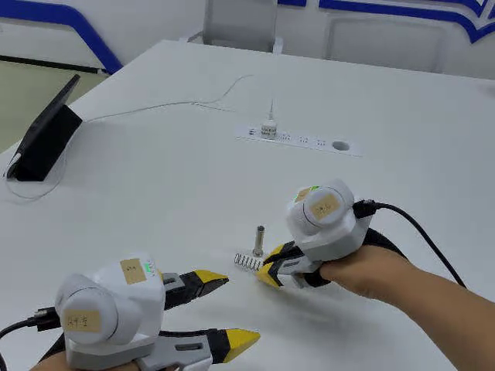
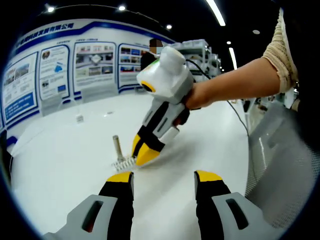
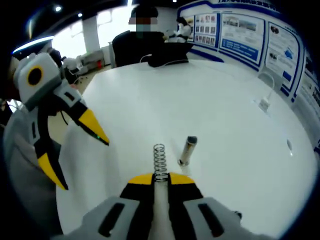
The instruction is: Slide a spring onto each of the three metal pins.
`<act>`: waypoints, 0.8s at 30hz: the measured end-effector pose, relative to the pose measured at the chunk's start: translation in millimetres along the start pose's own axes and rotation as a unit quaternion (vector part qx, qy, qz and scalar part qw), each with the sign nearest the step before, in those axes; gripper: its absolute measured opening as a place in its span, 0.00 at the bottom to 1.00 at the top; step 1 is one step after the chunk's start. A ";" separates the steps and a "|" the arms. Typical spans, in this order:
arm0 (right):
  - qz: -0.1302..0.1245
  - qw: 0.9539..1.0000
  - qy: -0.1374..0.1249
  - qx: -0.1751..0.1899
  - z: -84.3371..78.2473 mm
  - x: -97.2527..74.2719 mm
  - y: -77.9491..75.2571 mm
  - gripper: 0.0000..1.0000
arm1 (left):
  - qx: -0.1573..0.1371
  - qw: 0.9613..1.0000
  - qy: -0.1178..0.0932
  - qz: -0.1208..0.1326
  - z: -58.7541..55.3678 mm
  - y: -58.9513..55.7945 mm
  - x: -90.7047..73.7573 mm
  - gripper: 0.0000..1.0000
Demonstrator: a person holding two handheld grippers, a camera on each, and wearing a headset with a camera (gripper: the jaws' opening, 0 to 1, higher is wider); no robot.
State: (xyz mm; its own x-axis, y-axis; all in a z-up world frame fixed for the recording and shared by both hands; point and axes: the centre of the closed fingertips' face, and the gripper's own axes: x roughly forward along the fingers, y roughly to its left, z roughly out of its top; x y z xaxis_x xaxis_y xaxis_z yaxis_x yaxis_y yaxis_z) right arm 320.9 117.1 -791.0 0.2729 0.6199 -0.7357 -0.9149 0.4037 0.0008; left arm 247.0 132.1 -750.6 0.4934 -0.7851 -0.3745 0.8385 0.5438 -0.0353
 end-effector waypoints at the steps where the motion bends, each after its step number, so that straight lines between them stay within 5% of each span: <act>1: 0.002 1.000 0.001 -0.003 -1.3 -3.5 1.5 0.12 | 0.002 1.000 0.000 0.000 0.2 -0.1 0.5 0.49; 24: 0.050 0.996 0.036 -0.059 -27.4 -66.6 49.5 0.12 | 0.030 0.999 0.001 -0.035 9.2 -18.0 19.0 0.46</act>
State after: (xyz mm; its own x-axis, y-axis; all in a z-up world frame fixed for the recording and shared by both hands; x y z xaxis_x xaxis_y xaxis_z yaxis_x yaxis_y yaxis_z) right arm 249.4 77.3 -760.5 0.1597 0.6021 -0.7823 -0.9665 0.2567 0.0002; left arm 243.4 104.7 -748.5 0.4318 -0.8203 -0.3751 0.8837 0.4679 -0.0059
